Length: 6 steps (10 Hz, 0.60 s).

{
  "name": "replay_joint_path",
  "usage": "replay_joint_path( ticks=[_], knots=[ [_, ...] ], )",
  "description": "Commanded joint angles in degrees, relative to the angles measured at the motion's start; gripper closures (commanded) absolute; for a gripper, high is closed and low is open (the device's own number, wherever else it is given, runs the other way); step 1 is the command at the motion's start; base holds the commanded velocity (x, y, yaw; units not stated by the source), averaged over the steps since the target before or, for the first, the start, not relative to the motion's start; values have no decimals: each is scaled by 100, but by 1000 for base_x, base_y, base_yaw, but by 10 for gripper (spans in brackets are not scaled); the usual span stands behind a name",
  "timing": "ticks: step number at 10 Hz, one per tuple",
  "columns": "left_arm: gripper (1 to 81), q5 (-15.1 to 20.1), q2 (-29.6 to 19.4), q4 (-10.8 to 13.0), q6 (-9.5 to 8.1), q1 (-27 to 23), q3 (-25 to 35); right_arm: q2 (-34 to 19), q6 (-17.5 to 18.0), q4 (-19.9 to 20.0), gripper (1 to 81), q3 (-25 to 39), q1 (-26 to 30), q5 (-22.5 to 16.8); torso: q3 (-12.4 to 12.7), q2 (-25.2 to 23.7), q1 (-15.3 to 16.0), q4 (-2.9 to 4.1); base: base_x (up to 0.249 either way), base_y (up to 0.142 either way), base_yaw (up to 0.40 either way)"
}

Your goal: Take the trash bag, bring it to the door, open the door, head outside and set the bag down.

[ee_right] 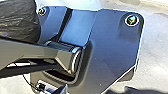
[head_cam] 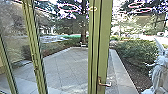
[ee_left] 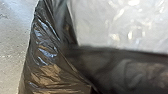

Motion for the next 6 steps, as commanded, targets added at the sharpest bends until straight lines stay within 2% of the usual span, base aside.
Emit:
replay_joint_path(
  ticks=[1, 6],
  knots=[
    [811, 292, -61, -17, 15, -355, 13, -80, -22, 61, 10, 23, 279, -310, 0, 2, 7, 0, 0, 0, 0],
    [811, 301, -52, -26, -46, -373, 13, -54, 13, 96, 10, 119, 306, -319, 0, 0, 7, 0, 0, 0, 0]
  ],
)
